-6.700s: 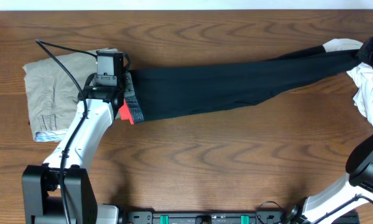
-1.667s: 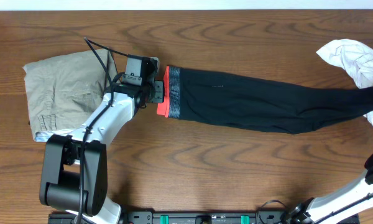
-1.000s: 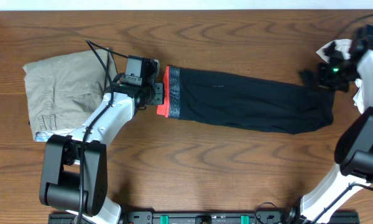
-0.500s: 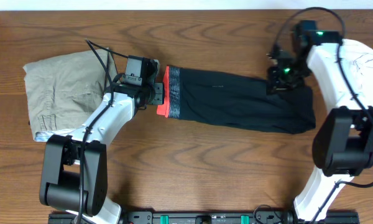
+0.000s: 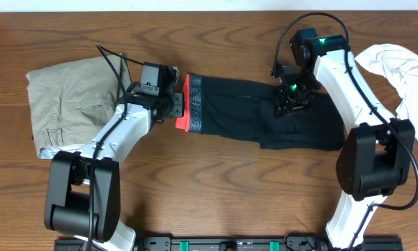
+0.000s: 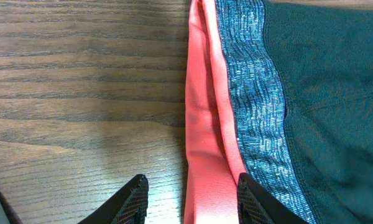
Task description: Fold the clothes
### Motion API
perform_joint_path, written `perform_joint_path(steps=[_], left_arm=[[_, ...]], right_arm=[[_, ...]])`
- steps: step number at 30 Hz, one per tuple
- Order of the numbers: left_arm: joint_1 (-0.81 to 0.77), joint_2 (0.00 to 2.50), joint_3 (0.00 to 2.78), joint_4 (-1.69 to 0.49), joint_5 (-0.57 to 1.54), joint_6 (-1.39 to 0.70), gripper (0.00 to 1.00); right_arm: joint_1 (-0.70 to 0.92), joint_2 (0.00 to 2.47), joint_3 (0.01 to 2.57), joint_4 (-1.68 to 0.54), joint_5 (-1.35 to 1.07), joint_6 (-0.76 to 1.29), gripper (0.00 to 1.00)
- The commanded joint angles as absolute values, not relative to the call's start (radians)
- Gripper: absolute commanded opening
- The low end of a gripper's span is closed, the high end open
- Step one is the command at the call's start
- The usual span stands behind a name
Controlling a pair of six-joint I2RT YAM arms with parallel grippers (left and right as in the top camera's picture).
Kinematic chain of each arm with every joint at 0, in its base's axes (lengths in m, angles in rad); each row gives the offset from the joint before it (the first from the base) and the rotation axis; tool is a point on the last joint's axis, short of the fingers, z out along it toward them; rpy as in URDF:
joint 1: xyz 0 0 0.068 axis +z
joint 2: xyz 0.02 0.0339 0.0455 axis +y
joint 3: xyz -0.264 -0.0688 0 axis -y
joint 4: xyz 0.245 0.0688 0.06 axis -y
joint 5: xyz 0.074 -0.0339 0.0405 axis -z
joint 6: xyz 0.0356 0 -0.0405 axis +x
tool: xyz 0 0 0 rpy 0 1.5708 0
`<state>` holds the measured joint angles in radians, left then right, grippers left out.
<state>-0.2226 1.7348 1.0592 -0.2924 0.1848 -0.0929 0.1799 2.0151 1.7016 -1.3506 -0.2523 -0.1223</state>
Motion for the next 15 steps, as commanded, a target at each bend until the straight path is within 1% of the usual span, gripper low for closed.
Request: perform_joint_path(steps=[1,5,7,9,12,15], left_arm=[[-0.222,1.718,1.066,-0.3,0.194,-0.09,0.47],[-0.222,1.718,1.066,-0.31,0.194,-0.09,0.47],[-0.222,1.718,1.066,-0.322,0.194,-0.09,0.57],[-0.221,1.719,1.066,-0.333,0.194,-0.09,0.63],[-0.219,1.719,1.066,-0.332,0.191,-0.09,0.64],[-0.219,1.719,1.066,-0.332,0.191,-0.09,0.65]], right_arm=[[0.172,2.001,1.7,-1.357,-0.224,-0.129,0.32],[0.157,2.001,1.7,-1.357,-0.207,-0.128,0.32],[0.149,2.001,1.7,-1.358,-0.186,-0.128,0.32],[0.141,2.001,1.7,-1.354,-0.179,-0.128,0.32],[0.136,2.001,1.7,-1.346,-0.18,-0.128,0.31],[0.145,2.003,1.699,-1.351,-0.18,-0.129,0.25]])
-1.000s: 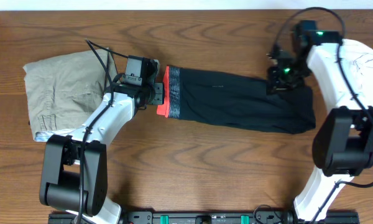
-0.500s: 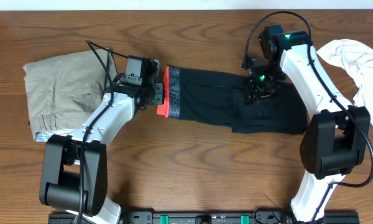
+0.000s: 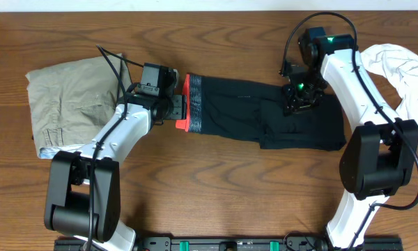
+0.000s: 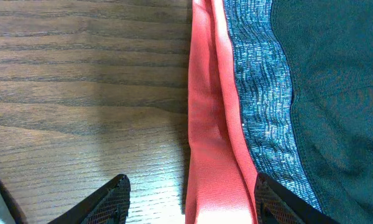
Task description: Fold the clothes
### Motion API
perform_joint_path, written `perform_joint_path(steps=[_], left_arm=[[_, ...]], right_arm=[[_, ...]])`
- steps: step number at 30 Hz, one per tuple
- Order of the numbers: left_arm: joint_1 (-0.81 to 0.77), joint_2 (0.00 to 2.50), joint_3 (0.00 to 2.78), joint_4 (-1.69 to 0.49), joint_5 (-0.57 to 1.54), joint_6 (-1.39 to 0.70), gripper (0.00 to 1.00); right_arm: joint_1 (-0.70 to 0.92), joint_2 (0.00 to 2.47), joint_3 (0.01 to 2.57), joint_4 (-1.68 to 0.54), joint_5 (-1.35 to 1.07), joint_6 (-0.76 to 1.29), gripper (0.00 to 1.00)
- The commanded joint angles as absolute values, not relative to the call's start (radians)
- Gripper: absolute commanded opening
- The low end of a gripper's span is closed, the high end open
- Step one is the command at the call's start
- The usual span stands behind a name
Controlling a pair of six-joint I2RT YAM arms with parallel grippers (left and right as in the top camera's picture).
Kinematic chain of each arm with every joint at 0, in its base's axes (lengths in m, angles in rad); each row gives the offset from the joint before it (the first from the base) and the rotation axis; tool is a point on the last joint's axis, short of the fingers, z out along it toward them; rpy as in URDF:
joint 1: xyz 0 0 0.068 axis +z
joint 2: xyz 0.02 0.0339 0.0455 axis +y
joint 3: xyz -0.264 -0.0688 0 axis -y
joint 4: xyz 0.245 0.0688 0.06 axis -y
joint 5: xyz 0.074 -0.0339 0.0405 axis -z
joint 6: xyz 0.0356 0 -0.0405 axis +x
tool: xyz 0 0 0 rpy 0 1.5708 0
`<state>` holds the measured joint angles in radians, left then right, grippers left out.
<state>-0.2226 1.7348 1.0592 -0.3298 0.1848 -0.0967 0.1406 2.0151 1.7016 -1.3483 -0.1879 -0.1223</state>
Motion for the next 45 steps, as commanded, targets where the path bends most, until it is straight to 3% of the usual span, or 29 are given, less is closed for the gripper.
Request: perform_joint_path(steps=[1,9,23,45], left_arm=[[-0.219,1.719,1.066,-0.333,0.191,-0.09,0.65],[-0.219,1.719,1.066,-0.332,0.191,-0.09,0.65],[-0.219,1.719,1.066,-0.335,0.191,-0.09,0.65],[-0.219,1.719,1.066,-0.336,0.191,-0.09,0.65]], right_arm=[[0.151,2.003,1.698,-1.348,-0.18,-0.129,0.24],[0.22,2.006,1.659,-1.259,-0.179,-0.057,0.4],[0.398,2.069,1.557,-1.087,-0.01,0.045,0.39],[0.435,2.12,1.548,-1.066,0.025,0.056,0.41]])
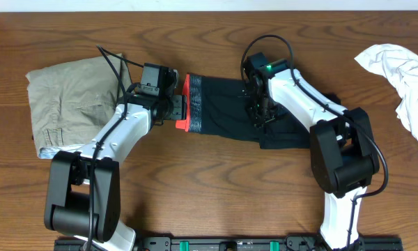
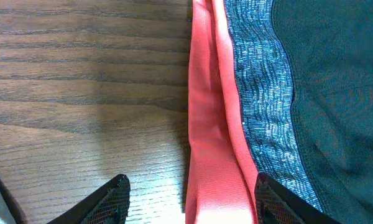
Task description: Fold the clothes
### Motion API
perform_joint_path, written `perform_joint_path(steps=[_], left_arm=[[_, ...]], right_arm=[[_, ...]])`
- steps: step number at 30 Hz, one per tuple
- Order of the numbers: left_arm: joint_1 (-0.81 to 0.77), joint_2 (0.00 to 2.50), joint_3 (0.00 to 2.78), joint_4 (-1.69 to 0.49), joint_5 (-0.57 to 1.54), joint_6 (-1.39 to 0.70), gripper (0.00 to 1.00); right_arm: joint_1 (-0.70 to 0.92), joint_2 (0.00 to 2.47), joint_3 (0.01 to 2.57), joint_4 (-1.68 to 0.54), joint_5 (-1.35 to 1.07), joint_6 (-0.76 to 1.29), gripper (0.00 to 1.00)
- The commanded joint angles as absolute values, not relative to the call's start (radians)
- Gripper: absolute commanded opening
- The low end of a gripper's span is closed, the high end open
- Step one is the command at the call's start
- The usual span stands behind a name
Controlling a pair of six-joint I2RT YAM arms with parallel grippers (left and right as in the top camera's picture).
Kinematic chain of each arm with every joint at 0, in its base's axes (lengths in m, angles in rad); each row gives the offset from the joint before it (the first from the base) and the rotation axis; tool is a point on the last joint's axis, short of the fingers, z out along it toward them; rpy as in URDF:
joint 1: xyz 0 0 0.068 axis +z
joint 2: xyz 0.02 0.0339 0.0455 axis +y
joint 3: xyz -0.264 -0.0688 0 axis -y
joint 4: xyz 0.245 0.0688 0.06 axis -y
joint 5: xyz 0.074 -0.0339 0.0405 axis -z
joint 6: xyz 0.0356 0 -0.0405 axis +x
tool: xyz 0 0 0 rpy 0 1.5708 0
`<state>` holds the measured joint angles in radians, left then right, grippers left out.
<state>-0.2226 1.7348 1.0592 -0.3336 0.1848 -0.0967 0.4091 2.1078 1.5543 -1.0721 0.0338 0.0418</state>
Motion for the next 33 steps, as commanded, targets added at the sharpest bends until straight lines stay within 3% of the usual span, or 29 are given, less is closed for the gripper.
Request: perform_joint_path(steps=[1,12,33], left_arm=[[-0.219,1.719,1.066,-0.336,0.191,-0.09,0.65],[-0.219,1.719,1.066,-0.336,0.191,-0.09,0.65],[-0.219,1.719,1.066,-0.336,0.191,-0.09,0.65]], right_arm=[[0.436,2.12,1.548,-1.066,0.025,0.056,0.41],[0.439,2.12,1.548,-1.055,-0.041,0.051,0.41],[0.438,2.127,1.548,-1.055,0.059,0.064,0.41]])
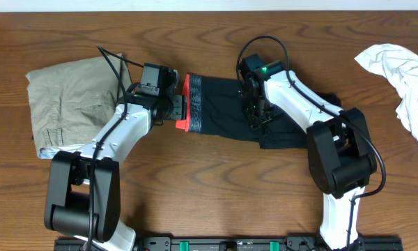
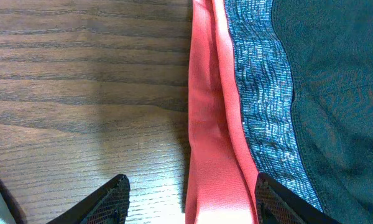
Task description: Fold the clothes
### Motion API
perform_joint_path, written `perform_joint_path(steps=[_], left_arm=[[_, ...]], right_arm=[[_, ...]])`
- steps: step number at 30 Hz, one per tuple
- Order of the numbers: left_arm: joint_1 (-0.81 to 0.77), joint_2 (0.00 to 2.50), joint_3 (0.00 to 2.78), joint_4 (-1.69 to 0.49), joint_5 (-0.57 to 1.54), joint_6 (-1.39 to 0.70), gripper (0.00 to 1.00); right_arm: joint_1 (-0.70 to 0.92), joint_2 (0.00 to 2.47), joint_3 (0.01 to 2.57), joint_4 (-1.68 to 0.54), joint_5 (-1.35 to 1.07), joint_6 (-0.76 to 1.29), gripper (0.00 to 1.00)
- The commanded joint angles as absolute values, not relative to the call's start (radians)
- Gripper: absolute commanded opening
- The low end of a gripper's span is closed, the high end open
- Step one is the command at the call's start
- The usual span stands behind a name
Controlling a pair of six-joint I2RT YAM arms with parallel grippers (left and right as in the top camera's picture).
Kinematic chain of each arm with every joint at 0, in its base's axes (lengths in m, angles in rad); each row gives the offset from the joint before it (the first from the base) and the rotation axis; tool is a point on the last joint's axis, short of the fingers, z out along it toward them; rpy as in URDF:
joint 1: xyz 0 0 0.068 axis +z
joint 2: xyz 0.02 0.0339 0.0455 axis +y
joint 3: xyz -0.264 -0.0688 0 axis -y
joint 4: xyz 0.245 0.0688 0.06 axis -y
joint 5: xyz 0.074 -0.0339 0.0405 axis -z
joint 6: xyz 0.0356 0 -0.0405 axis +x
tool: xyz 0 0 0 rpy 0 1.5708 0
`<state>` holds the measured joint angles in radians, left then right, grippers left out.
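Observation:
A black garment (image 1: 223, 104) lies flat across the middle of the table, its red waistband (image 1: 184, 104) at the left end, backed by a blue-grey band (image 2: 261, 93). My left gripper (image 1: 179, 107) sits low at that waistband (image 2: 205, 137). In the left wrist view this gripper (image 2: 189, 202) stands open, its fingers (image 2: 109, 199) on either side of the red edge. My right gripper (image 1: 254, 115) points down onto the middle of the black cloth. From above its jaws cannot be made out.
A folded khaki garment (image 1: 70, 104) lies at the left, close behind my left arm. A heap of white clothes (image 1: 404, 77) sits at the right edge. The bare wooden table (image 1: 216, 188) shows in front of the black garment.
My right gripper has shifted a touch to the left over the middle of the black garment. The left gripper and the waistband have not moved.
My left gripper stood at the red waistband with its jaws partly open, then wider open, and stayed there. My right gripper was over the right part of the black garment, then slightly further right, then at its middle, where it still is.

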<state>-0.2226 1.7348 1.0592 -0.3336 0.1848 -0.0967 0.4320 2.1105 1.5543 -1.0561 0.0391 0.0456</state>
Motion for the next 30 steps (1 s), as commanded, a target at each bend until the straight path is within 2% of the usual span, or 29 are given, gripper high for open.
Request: perform_joint_path(steps=[1,4,15,22,30], left_arm=[[-0.219,1.719,1.066,-0.336,0.191,-0.09,0.65],[-0.219,1.719,1.066,-0.336,0.191,-0.09,0.65],[-0.219,1.719,1.066,-0.336,0.191,-0.09,0.65],[-0.219,1.719,1.066,-0.336,0.191,-0.09,0.65],[-0.219,1.719,1.066,-0.336,0.191,-0.09,0.65]], right_arm=[[0.438,2.127,1.548,-1.055,0.067,0.073,0.39],[0.438,2.128,1.548,-1.055,0.12,0.118,0.33],[0.437,2.128,1.548,-1.042,0.131,0.126,0.27],[0.443,2.128,1.548,-1.036,0.032,0.078,0.36],[0.445,2.128,1.548,-0.996,0.022,0.081,0.39]])
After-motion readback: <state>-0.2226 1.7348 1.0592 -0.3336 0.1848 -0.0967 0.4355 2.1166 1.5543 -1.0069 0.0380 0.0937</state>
